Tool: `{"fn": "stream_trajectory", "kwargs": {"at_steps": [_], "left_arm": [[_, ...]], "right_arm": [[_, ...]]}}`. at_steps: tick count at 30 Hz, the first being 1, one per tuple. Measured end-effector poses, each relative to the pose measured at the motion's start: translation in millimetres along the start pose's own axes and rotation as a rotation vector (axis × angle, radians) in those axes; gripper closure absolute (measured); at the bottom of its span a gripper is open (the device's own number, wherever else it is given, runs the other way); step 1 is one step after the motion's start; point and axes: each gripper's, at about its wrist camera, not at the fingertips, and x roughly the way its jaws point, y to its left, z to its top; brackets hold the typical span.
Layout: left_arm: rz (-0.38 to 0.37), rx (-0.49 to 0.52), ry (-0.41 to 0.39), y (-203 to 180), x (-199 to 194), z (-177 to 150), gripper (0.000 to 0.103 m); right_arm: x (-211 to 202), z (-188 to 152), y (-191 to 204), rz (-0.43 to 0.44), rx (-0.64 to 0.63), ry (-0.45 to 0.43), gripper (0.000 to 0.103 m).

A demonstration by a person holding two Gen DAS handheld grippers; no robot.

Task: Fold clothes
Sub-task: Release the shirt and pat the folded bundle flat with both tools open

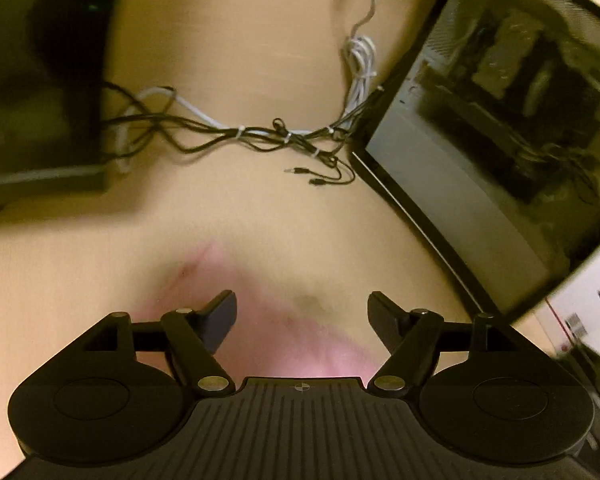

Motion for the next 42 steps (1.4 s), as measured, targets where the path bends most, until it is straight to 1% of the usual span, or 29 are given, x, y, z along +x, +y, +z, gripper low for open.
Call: {"fn": "stream_trajectory", "kwargs": {"at_steps": [1, 3, 5, 6, 7, 9, 10, 12, 13, 14, 15, 16, 17, 19, 21, 24, 25, 26, 27, 29, 30, 32, 34, 35, 36, 37, 39, 41, 42], "left_arm": [[-0.007, -0.021, 0.003, 0, -10, -13, 0.025], [-0.029, -0.079, 0.015, 0, -25, -42, 0.026], [-0.027, -0.136, 0.018, -1, -38, -70, 0.026], [-0.006, -0.148, 0.011, -2, -45, -83, 0.026], [0.034, -0.151, 0.002, -2, -52, -93, 0.026], [0.141, -0.142, -0.018, -2, -65, -108, 0.024], [0.193, -0.138, -0.03, -2, -73, -113, 0.022], [0.286, -0.134, -0.062, 1, -92, -120, 0.014], [0.331, -0.133, -0.083, 3, -102, -124, 0.011], [0.371, -0.13, -0.101, 4, -110, -127, 0.008], [0.402, -0.124, -0.112, 4, -116, -130, 0.008], [0.423, -0.11, -0.118, 2, -120, -133, 0.008], [0.424, -0.081, -0.115, -3, -120, -136, 0.008], [0.425, -0.023, -0.107, -13, -121, -142, 0.007], [0.426, 0.035, -0.1, -24, -122, -149, 0.005], [0.427, 0.123, -0.088, -39, -123, -158, 0.004], [0.428, 0.152, -0.084, -44, -124, -162, 0.004], [0.428, 0.181, -0.081, -50, -124, -165, 0.003], [0.428, 0.21, -0.077, -55, -124, -168, 0.003], [0.428, 0.268, -0.069, -65, -125, -174, 0.002], [0.425, 0.297, -0.062, -70, -125, -177, 0.002], [0.408, 0.358, -0.036, -79, -122, -184, 0.002], [0.403, 0.413, -0.012, -85, -116, -189, 0.002], [0.405, 0.437, -0.003, -87, -111, -192, 0.002], [0.408, 0.455, 0.002, -88, -103, -193, 0.002], [0.411, 0.474, 0.007, -89, -96, -194, 0.002], [0.417, 0.51, 0.017, -91, -82, -196, 0.002], [0.429, 0.545, 0.024, -93, -68, -197, 0.002], [0.45, 0.558, 0.021, -93, -62, -194, 0.002]], "right_arm": [[8, -2, 0, 0.005, -0.02, 0.022, 0.001], [25, -11, 2, 0.037, -0.049, 0.092, 0.007], [29, -13, 2, 0.082, -0.043, 0.11, 0.008], [27, -11, 4, 0.118, -0.071, 0.118, 0.011], [26, -8, 6, 0.153, -0.1, 0.126, 0.011], [21, -5, 13, 0.218, -0.194, 0.122, 0.011], [16, -3, 16, 0.234, -0.249, 0.102, 0.012], [3, 6, 18, 0.256, -0.337, 0.037, 0.016], [-5, 10, 17, 0.286, -0.365, 0.001, 0.016], [-13, 14, 18, 0.318, -0.4, -0.025, 0.019], [-21, 15, 23, 0.36, -0.455, -0.033, 0.024], [-26, 15, 30, 0.401, -0.518, -0.031, 0.026], [-28, 12, 38, 0.439, -0.579, -0.02, 0.029], [-30, -2, 58, 0.504, -0.715, 0.002, 0.03], [-29, -18, 75, 0.507, -0.837, -0.002, 0.032], [-21, -34, 89, 0.476, -0.931, -0.005, 0.032], [-19, -36, 91, 0.462, -0.94, -0.009, 0.033], [-17, -36, 92, 0.45, -0.933, -0.011, 0.033], [-14, -32, 91, 0.448, -0.894, 0.008, 0.039], [-1, -14, 85, 0.467, -0.732, 0.097, 0.042], [7, -4, 79, 0.48, -0.632, 0.146, 0.043], [27, 16, 59, 0.521, -0.375, 0.253, 0.043], [45, 28, 37, 0.574, -0.129, 0.339, 0.044], [53, 33, 26, 0.596, -0.028, 0.373, 0.044], [59, 35, 18, 0.612, 0.045, 0.397, 0.044], [63, 37, 13, 0.622, 0.091, 0.411, 0.044], [68, 39, 8, 0.629, 0.136, 0.422, 0.044], [72, 41, 9, 0.619, 0.133, 0.414, 0.044], [69, 40, 13, 0.607, 0.11, 0.402, 0.044]]}}
